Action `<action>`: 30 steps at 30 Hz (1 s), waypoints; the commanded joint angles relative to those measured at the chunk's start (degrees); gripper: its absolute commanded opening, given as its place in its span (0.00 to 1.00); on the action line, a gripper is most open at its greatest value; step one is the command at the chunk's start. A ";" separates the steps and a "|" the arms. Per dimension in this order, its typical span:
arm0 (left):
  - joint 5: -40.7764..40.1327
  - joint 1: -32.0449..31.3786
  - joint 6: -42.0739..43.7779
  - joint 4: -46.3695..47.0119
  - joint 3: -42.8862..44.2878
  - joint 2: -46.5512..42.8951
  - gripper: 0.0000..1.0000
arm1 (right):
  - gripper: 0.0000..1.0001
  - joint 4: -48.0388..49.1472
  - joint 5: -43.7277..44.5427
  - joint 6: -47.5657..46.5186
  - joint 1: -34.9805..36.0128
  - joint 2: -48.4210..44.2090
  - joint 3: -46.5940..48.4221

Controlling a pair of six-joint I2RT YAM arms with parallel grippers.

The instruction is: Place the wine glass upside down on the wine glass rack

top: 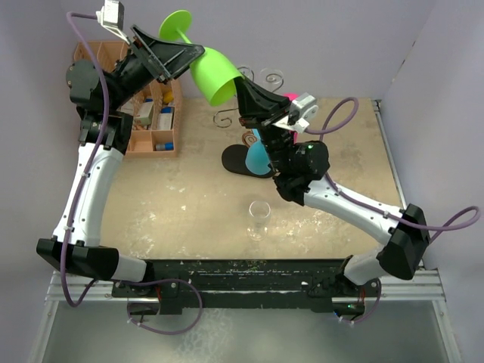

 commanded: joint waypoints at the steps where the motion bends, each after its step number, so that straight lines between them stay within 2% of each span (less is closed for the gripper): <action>1: 0.70 0.41 4.20 4.73 2.13 -0.21 0.73 | 0.00 6.59 2.41 -2.90 1.07 0.63 0.20; 7: 1.53 0.42 5.91 2.93 2.34 -0.31 0.51 | 0.00 12.48 3.61 -5.11 1.53 2.36 -3.18; 10: 2.08 0.40 6.41 3.35 3.57 -0.07 0.33 | 0.00 14.68 3.80 -6.02 1.98 3.60 -4.03; 11: 2.30 0.43 6.96 3.32 4.27 0.14 0.24 | 0.00 14.78 3.64 -6.16 2.14 4.17 -4.04; 14: 2.80 0.40 7.97 3.51 5.83 0.70 0.04 | 0.00 15.68 3.12 -6.49 2.81 5.90 -4.38; 15: 3.02 0.40 8.43 3.72 6.19 0.86 0.00 | 0.00 16.15 3.04 -6.75 3.13 6.37 -4.46; 25: 5.19 0.40 12.05 4.85 6.29 1.44 0.00 | 0.00 14.95 -0.38 -6.63 5.90 10.55 -1.06; 30: 6.09 -0.32 17.60 -0.20 7.13 1.21 0.00 | 0.00 15.44 3.35 -8.30 7.40 12.31 2.37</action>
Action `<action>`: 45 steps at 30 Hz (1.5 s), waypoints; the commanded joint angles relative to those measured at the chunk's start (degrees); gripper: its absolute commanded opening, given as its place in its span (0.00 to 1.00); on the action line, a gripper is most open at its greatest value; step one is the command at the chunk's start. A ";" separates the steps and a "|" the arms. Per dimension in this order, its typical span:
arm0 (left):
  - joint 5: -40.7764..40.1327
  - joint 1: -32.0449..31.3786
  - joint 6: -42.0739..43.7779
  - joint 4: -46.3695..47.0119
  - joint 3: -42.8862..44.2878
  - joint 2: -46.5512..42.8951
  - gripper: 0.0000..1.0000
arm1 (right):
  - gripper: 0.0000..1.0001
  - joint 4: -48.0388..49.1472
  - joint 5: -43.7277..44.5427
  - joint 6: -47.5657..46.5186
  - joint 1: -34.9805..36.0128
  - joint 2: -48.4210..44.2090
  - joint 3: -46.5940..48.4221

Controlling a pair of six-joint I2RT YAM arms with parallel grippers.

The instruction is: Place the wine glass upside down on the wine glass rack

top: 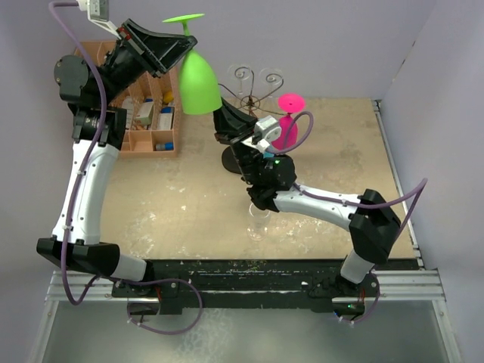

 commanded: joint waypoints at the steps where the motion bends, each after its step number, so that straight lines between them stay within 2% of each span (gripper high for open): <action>1: 4.37 -1.64 8.77 -3.53 2.76 -0.52 0.00 | 0.00 0.65 0.39 -1.85 2.17 0.69 5.00; 6: 3.89 -2.40 18.13 -10.60 4.89 -0.64 0.00 | 0.00 1.41 1.75 -3.36 2.55 1.41 6.38; 10: 2.86 -2.75 21.94 -13.60 5.70 -0.59 0.00 | 0.00 -0.48 -0.59 -2.68 2.63 1.93 7.65; 18: 1.89 -3.48 24.40 -15.80 7.53 0.23 0.00 | 0.00 -1.20 -4.75 -1.25 3.38 3.32 8.63; 33: 2.55 -4.23 27.89 -17.91 7.45 0.31 0.00 | 0.00 -0.36 -3.91 -1.76 3.70 3.87 8.97; 36: 2.75 -4.14 31.09 -19.45 8.51 0.16 0.00 | 0.29 1.02 -3.04 -2.70 3.70 3.16 7.69; 37: 2.76 -4.18 32.11 -20.17 9.09 0.16 0.00 | 0.51 1.57 -1.91 -2.89 3.78 2.68 7.05; 38: 3.09 -4.14 33.22 -20.89 9.50 0.13 0.00 | 0.86 2.02 -0.73 -2.92 3.79 1.99 6.16; 39: 3.07 -4.18 34.20 -21.56 9.97 -0.04 0.00 | 0.99 2.23 0.09 -3.33 3.83 1.07 5.03; 45: 2.11 -3.39 42.70 -23.00 10.87 -1.14 0.00 | 1.00 -1.58 4.10 -6.15 5.23 -9.97 -5.58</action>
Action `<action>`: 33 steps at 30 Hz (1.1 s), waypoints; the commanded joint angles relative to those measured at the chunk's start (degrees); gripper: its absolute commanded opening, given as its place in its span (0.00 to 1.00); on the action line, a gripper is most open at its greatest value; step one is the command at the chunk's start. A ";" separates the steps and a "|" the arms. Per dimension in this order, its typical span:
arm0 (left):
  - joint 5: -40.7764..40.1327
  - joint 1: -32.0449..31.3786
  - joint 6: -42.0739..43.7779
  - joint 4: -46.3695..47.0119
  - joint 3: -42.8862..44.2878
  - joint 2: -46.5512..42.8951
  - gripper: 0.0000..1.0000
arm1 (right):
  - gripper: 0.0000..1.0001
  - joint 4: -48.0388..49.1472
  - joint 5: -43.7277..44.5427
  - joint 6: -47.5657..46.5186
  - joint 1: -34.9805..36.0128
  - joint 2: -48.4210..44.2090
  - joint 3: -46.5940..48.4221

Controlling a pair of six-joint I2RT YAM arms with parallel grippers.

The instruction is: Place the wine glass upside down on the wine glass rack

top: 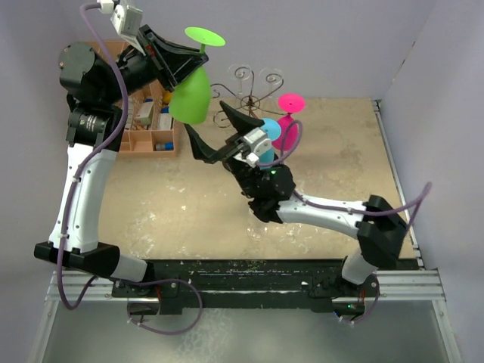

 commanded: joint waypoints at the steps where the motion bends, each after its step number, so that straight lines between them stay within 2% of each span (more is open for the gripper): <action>1: 0.66 1.14 10.80 -0.16 2.17 -1.23 0.00 | 1.00 -0.28 2.93 -2.81 1.21 -12.24 -6.00; 3: 0.11 1.95 15.36 0.33 1.57 -1.42 0.00 | 1.00 -7.95 -0.12 -2.59 1.42 -17.94 -9.08; 6: -3.18 2.73 21.94 0.74 -1.00 -1.92 0.00 | 1.00 -20.35 -11.20 -4.42 1.37 -26.79 -13.80; 8: -3.76 3.61 25.07 2.25 -4.66 -2.73 0.00 | 1.00 -27.40 -11.91 -2.75 1.39 -32.68 -14.61; 10: -3.02 5.23 26.26 8.12 -10.91 -4.61 0.00 | 1.00 -32.56 -10.68 -1.55 1.44 -36.85 -15.29; 14: 5.42 11.14 20.77 26.39 -23.91 -7.65 0.00 | 1.00 -31.77 -6.72 -1.00 1.40 -43.59 -19.46; 18: 10.47 12.72 21.20 29.86 -29.12 -7.30 0.00 | 1.00 -31.79 -5.60 0.33 1.39 -46.63 -22.27; 22: 16.33 12.86 15.33 38.36 -35.75 -5.42 0.00 | 1.00 -32.68 -3.86 0.40 1.38 -46.24 -23.09; 28: 21.37 12.69 7.98 51.94 -40.23 0.65 0.00 | 1.00 -28.63 -3.76 1.51 1.37 -45.08 -25.01; 33: 23.99 12.72 0.49 63.67 -41.47 5.84 0.00 | 1.00 -29.17 -0.97 2.24 1.37 -43.73 -24.91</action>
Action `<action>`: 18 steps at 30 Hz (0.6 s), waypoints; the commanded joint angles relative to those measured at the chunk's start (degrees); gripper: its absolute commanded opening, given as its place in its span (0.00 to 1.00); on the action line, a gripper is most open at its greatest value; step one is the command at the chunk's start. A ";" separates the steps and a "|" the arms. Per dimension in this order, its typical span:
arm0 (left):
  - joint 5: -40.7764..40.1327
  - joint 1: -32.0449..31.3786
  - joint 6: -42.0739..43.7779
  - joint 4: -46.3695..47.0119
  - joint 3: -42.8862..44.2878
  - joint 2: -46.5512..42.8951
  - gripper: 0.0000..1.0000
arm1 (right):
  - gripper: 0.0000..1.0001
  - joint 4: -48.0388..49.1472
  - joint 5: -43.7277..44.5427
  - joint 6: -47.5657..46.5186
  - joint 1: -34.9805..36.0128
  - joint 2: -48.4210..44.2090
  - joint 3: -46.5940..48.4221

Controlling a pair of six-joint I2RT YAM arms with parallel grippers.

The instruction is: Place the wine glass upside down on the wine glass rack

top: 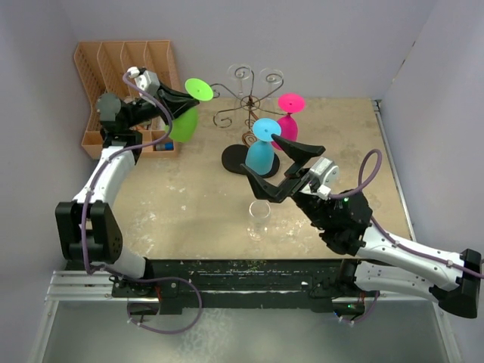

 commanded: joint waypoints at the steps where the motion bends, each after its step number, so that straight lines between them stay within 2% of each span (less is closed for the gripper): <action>1: 4.69 0.09 -10.10 19.03 -0.52 3.69 0.00 | 1.00 2.84 3.77 1.26 0.31 0.09 0.43; 3: 5.03 0.10 -12.86 24.39 -0.85 5.90 0.00 | 1.00 2.81 4.82 1.25 0.31 0.19 0.21; 8: 4.21 0.10 -15.13 29.95 -0.58 9.87 0.00 | 1.00 2.92 6.29 1.18 0.30 0.56 0.49; 14: 1.98 0.14 -27.57 47.47 0.31 17.70 0.00 | 1.00 1.57 7.06 0.31 0.29 1.51 2.27; 18: 1.19 0.10 -31.27 51.80 0.58 20.12 0.00 | 1.00 1.58 7.55 -0.29 0.28 1.41 2.56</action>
